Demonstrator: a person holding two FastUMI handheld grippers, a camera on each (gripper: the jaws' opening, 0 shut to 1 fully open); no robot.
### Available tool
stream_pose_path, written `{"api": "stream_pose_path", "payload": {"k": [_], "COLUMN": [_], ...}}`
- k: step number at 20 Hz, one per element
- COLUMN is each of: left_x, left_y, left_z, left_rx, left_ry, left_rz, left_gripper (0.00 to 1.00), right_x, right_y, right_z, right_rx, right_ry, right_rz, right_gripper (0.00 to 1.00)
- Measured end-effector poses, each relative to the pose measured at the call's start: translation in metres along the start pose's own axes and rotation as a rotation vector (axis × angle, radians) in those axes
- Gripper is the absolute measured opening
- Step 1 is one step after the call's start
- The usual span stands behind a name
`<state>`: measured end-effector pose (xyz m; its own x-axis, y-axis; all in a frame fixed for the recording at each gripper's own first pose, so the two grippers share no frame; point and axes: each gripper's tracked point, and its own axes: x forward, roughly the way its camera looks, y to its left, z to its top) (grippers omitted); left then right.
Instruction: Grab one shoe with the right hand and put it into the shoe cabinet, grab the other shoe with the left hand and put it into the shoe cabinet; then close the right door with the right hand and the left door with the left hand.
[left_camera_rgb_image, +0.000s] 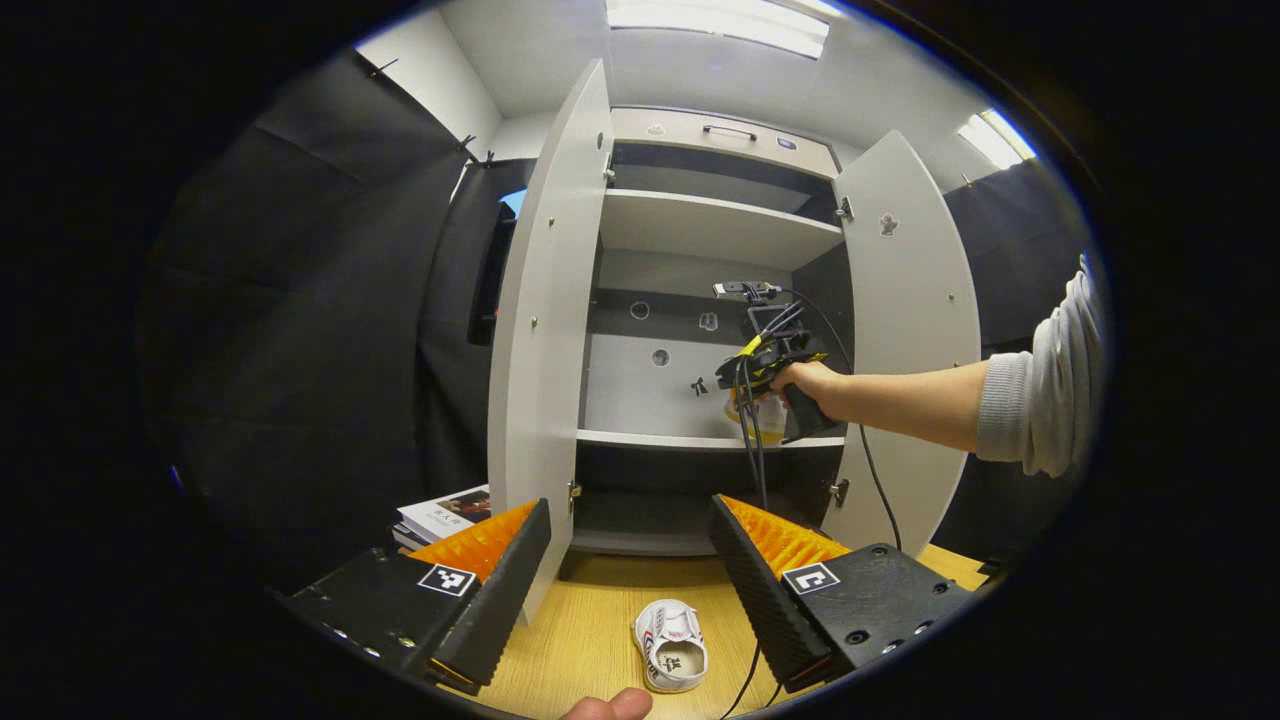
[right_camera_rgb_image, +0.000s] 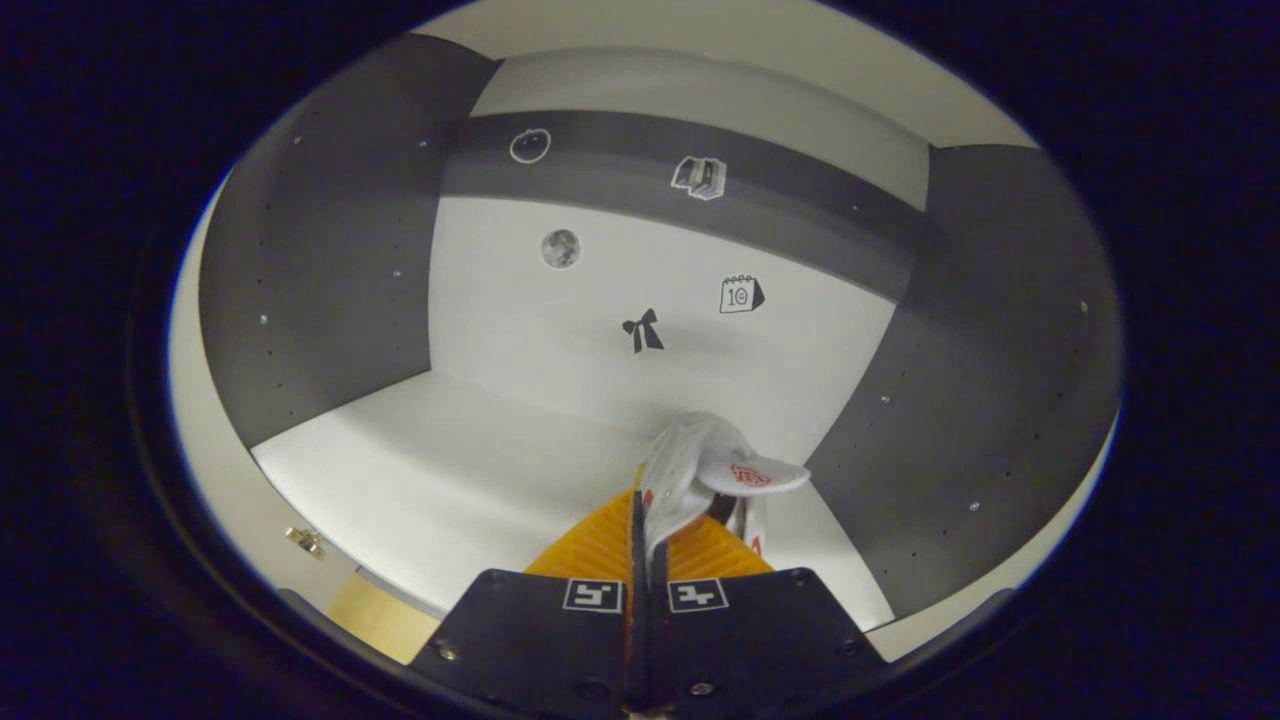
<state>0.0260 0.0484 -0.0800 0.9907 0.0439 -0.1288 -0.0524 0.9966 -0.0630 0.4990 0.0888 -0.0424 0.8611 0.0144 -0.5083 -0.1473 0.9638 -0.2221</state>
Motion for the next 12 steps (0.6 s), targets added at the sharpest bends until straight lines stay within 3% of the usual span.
{"api": "stream_pose_path", "payload": {"k": [2,5,6,9,10,12], "left_x": [0.002,0.006,0.007,0.01,0.012,0.014], "left_y": [0.003,0.005,0.005,0.003,0.002,-0.003], "left_z": [-0.004,-0.006,-0.004,-0.002,-0.002,-0.003], "left_rx": [0.0,-0.006,-0.006,0.008,0.006,0.0], "left_ry": [0.015,0.021,0.013,0.002,0.003,0.002], "left_rz": [0.01,0.015,0.016,0.014,0.009,-0.004], "left_gripper": [0.95,0.95,0.95,0.95,0.95,0.95], "right_x": [0.001,0.002,0.0,-0.02,-0.033,-0.061], "right_y": [0.0,-0.001,-0.003,0.0,0.0,-0.004], "right_z": [0.001,0.0,-0.002,0.009,0.014,0.02], "right_rx": [-0.02,-0.018,-0.024,-0.014,-0.016,-0.023], "right_ry": [0.012,0.015,0.021,-0.03,-0.058,-0.125], "right_rz": [-0.017,-0.013,-0.014,0.01,0.011,0.002], "right_gripper": [0.04,0.11,0.16,0.51,0.44,0.54]}}
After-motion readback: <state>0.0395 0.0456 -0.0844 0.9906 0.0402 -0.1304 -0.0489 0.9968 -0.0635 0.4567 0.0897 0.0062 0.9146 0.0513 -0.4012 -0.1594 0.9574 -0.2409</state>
